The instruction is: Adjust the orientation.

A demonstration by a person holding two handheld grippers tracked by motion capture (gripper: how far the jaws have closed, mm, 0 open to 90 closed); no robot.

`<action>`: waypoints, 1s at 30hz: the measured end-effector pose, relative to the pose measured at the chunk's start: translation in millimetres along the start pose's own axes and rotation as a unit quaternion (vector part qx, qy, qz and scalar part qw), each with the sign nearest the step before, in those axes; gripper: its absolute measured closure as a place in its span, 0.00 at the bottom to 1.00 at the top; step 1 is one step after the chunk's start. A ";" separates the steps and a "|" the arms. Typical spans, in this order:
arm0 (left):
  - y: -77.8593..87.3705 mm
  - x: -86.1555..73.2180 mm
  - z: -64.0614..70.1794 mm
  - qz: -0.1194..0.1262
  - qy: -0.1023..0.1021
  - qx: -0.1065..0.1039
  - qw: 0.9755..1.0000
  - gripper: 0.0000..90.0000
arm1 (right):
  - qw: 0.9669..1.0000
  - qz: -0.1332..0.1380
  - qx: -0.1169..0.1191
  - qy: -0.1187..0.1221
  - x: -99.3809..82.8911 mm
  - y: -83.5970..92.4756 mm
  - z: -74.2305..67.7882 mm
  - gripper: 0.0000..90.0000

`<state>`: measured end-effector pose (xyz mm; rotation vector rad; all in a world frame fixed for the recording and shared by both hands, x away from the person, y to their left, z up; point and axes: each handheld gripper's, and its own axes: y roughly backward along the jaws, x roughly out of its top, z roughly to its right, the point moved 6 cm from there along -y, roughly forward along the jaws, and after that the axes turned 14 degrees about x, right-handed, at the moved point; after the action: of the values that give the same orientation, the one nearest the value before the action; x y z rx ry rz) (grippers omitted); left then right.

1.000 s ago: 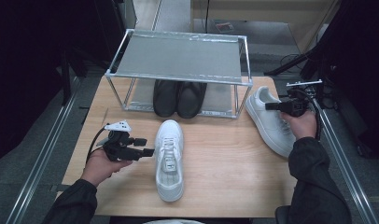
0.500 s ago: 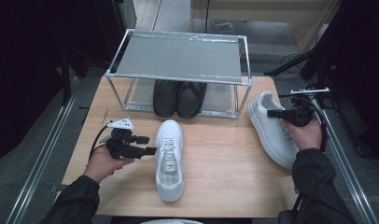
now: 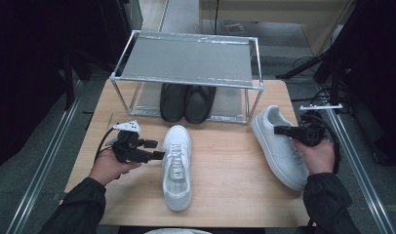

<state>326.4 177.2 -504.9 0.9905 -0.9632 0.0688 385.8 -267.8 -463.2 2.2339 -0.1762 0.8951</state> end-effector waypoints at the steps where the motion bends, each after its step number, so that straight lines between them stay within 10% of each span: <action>1: -0.3 1.0 0.5 0.002 0.000 -0.003 1.000 0.39 | 1.000 -0.001 0.001 0.002 -1.5 -0.6 -2.4 0.93; 30: -1.9 3.1 -0.5 0.001 -0.006 -0.004 1.000 0.39 | 0.996 -0.045 0.050 0.064 -26.3 -59.4 -82.6 0.93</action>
<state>329.4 175.4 -504.0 0.9831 -0.9752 0.0608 342.2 -172.6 -472.3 2.2477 0.0296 1.0147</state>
